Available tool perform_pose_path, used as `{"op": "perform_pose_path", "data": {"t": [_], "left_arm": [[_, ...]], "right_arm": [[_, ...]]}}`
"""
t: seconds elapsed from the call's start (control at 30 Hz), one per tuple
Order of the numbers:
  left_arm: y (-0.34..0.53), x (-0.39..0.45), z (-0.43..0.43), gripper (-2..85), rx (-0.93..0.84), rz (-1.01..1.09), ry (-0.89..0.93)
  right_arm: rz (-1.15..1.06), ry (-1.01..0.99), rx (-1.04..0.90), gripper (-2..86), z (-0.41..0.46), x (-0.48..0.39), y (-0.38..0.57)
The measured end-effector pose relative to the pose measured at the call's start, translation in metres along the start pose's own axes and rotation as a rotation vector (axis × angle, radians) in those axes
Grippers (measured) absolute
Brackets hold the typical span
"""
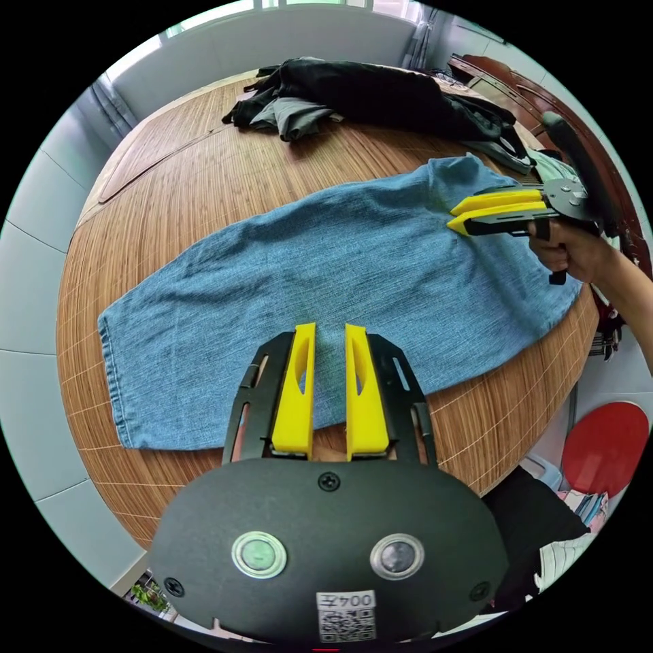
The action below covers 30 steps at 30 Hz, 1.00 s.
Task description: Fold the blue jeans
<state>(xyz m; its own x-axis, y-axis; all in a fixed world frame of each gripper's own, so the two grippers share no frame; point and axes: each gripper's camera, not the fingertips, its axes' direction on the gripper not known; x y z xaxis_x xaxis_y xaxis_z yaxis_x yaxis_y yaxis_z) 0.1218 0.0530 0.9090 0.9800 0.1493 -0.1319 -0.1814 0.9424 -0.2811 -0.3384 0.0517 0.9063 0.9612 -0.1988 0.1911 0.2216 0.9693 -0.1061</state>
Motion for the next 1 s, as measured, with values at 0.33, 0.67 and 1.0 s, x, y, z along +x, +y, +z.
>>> {"op": "perform_pose_path", "data": {"t": [0.33, 0.67, 1.0], "left_arm": [[0.030, -0.004, 0.059, 7.6, 0.014, 0.037, 0.018], [0.015, -0.040, 0.104, 8.1, 0.116, 0.035, -0.027], [0.087, -0.094, 0.152, 8.8, 0.160, -0.012, 0.007]], "right_arm": [[0.169, -0.095, 0.018, 6.6, 0.007, 0.019, -0.054], [0.205, -0.199, 0.156, 6.5, -0.001, -0.057, -0.076], [0.254, -0.252, 0.166, 6.5, 0.004, -0.122, -0.097]]}}
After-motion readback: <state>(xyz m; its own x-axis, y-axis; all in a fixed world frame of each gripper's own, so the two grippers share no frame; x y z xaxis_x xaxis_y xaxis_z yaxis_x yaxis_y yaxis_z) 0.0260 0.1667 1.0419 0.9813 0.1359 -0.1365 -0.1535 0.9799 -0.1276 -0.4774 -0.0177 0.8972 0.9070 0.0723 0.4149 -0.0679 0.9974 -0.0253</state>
